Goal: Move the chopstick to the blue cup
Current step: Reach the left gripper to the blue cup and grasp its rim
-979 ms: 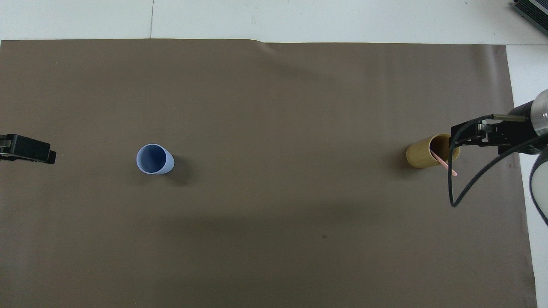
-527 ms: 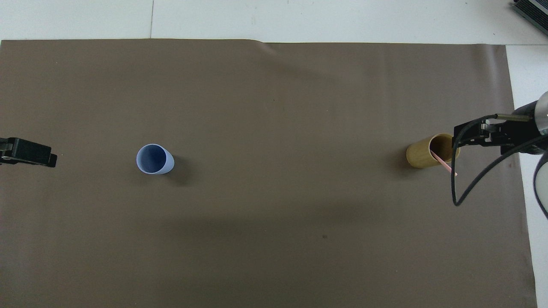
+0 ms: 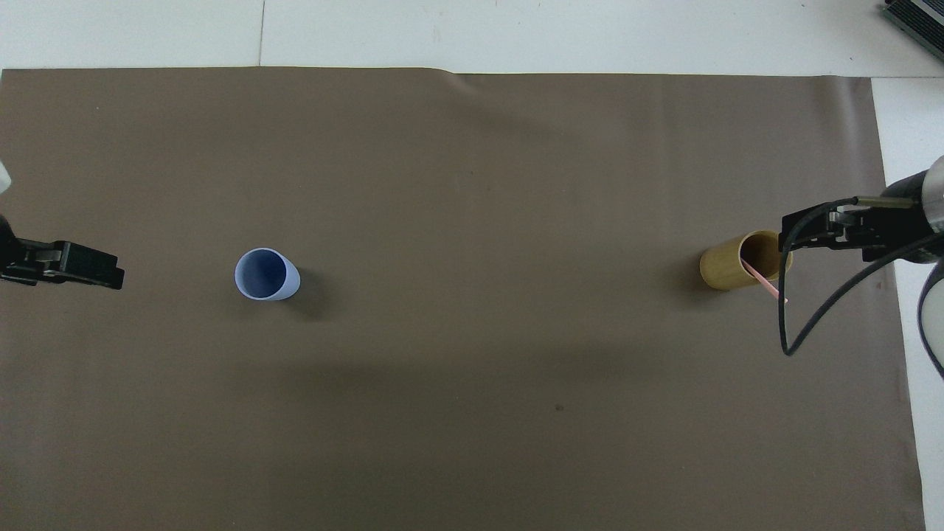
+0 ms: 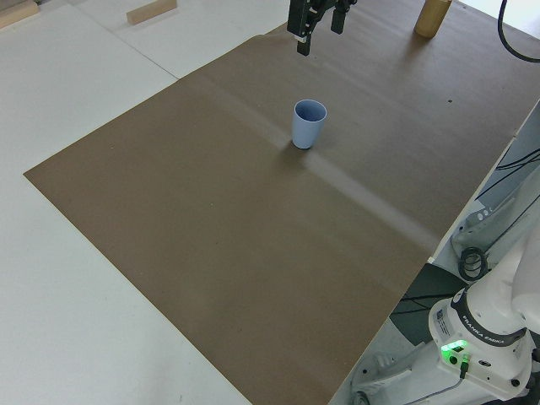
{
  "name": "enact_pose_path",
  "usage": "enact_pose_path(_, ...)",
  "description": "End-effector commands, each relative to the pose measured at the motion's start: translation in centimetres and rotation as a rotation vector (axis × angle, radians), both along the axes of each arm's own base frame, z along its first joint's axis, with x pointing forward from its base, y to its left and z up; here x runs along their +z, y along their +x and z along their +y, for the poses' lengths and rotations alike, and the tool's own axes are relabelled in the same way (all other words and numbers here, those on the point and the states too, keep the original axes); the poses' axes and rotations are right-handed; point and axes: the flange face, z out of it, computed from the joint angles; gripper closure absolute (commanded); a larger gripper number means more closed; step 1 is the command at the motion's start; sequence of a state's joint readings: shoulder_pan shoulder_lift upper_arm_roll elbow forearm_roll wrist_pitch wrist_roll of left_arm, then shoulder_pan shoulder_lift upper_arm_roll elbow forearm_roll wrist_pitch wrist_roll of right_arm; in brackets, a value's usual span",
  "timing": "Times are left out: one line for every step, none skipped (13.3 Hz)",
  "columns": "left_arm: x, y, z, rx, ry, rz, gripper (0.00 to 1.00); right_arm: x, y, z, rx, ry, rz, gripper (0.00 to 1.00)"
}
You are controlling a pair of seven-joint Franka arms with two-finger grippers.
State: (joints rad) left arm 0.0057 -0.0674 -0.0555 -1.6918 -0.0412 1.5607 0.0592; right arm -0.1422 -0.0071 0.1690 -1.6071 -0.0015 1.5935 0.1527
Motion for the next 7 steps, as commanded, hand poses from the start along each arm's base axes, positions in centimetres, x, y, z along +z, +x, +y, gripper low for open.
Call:
enact_pose_path(-4.9,0.1,0.3,0.052,-0.012,-0.021,0.00,0.0,-0.7,-0.6,0.020,-0.002,-0.018,0.00)
enact_pose_path(-6.7,0.2,0.3,0.101,-0.010,-0.030,0.00,-0.1,-0.7,-0.6,0.021,-0.002,-0.015,0.00)
enact_pose_path(-8.6,0.4,0.3,0.137,-0.009,-0.041,0.00,-0.1,-0.7,-0.6,0.021,-0.002,-0.017,0.00)
enact_pose_path(-10.6,0.6,-0.1,0.162,-0.010,-0.053,0.00,-0.1,-0.7,-0.6,0.021,-0.002,-0.017,0.00)
enact_pose_path(-12.7,1.1,-0.3,0.205,-0.013,-0.060,0.00,-0.1,-0.7,-0.6,0.021,-0.002,-0.015,0.00)
enact_pose_path(-14.0,1.3,-0.6,0.244,-0.017,-0.071,0.00,-0.1,-0.7,-0.6,0.021,-0.002,-0.015,0.00)
enact_pose_path(-15.8,1.9,-1.7,0.263,-0.017,-0.068,0.00,-0.1,-0.7,-0.6,0.021,-0.002,-0.015,0.00)
